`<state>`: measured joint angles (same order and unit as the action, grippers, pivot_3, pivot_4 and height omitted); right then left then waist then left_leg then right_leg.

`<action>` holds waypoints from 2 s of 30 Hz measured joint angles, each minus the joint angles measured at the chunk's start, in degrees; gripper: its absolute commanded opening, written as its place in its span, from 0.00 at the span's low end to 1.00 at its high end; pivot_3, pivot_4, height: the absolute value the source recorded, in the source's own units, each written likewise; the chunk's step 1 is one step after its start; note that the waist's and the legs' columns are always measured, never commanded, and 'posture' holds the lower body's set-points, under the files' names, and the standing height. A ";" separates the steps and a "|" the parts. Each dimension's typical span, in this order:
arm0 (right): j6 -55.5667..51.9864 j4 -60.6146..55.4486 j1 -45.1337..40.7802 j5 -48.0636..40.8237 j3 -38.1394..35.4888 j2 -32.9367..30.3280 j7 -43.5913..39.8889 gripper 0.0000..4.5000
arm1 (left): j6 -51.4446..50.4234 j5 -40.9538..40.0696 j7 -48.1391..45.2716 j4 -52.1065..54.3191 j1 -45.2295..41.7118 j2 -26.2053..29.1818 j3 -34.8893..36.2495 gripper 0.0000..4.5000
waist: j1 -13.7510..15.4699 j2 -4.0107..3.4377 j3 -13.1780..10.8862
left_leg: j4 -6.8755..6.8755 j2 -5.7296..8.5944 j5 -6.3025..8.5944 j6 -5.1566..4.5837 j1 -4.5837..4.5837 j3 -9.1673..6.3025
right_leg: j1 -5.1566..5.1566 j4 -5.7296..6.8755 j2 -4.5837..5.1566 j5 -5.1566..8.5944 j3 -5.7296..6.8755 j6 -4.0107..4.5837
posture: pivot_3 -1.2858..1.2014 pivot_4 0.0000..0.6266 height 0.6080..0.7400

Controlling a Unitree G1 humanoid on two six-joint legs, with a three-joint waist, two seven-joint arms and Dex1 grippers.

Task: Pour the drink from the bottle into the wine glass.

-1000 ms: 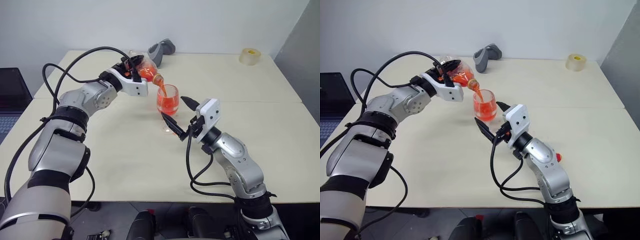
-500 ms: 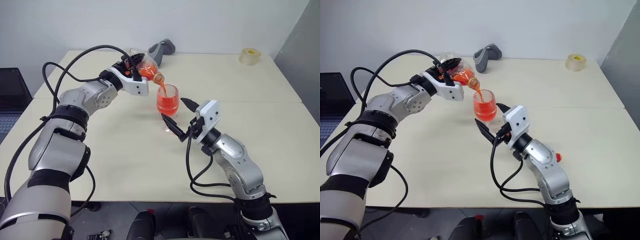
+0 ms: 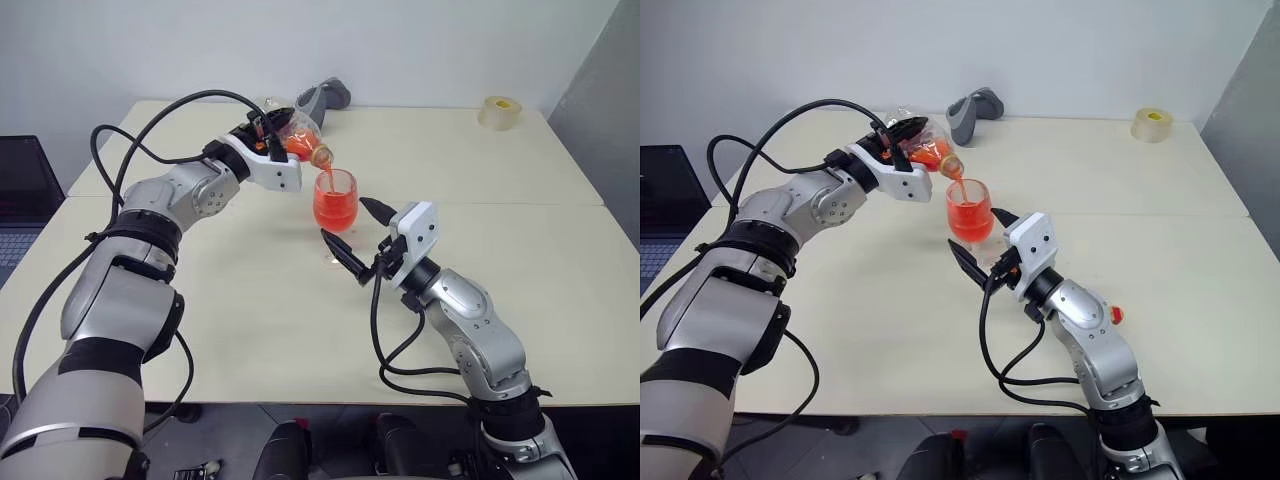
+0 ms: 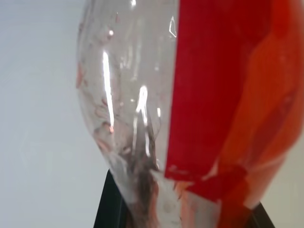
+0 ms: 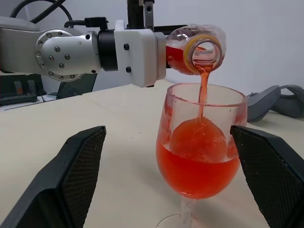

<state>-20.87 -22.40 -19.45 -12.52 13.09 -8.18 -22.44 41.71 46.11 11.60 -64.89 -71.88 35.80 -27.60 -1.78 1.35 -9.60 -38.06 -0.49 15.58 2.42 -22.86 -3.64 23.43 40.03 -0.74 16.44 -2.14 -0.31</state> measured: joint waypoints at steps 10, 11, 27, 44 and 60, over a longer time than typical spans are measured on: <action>0.00 0.00 0.19 -0.03 -0.02 -0.94 -0.38 1.00 | -0.35 -10.56 -9.91 3.71 3.89 -2.37 5.36 0.17 | -0.02 0.00 0.00 | -0.03 -0.02 -0.01 0.02 0.00 0.04 | 0.02 0.03 0.00 0.00 -0.02 0.01 | 0.52 0.24 1.00; 0.00 -0.02 0.27 -0.06 -0.06 -1.15 -0.58 1.00 | -0.46 -11.99 -11.29 4.47 4.58 -2.60 5.96 0.17 | -0.02 0.00 0.00 | -0.02 -0.02 -0.01 0.01 0.00 0.03 | 0.02 0.04 0.00 0.00 -0.03 0.01 | 0.52 0.24 1.00; -9.10 -7.45 0.31 -11.20 -1.27 -16.35 -15.81 1.00 | -27.67 -44.86 -31.51 20.25 25.79 -7.17 28.93 0.17 | -0.57 -0.01 0.02 | -0.11 -0.10 0.01 -0.03 0.03 -0.40 | 0.00 0.16 -0.02 0.00 -0.07 0.01 | 0.52 0.24 1.00; -11.15 -1.89 -6.26 -7.02 5.07 -13.85 -16.37 1.00 | -28.97 -53.42 -33.76 5.23 26.22 -10.47 39.03 0.17 | 0.19 0.10 0.08 | -0.38 0.01 0.02 -0.04 -0.07 -0.54 | -0.12 0.14 0.03 -0.01 0.09 0.01 | 0.52 0.24 1.00; -12.26 -2.10 -6.05 -6.81 4.99 -13.79 -16.72 1.00 | -24.81 -54.37 -36.93 2.56 26.98 -10.96 41.06 0.99 | 0.05 0.11 0.09 | -0.35 -0.01 0.02 -0.04 -0.04 -0.54 | -0.12 0.15 0.03 -0.01 0.07 0.01 | 0.52 0.24 1.00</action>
<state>-33.13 -24.50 -25.50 -19.33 18.08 -21.96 -39.16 16.91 -8.26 -25.33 -62.34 -44.90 24.84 13.46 -1.73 1.46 -9.51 -38.41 -0.50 15.60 2.38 -22.90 -4.18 23.31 40.18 -0.72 16.43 -2.07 -0.30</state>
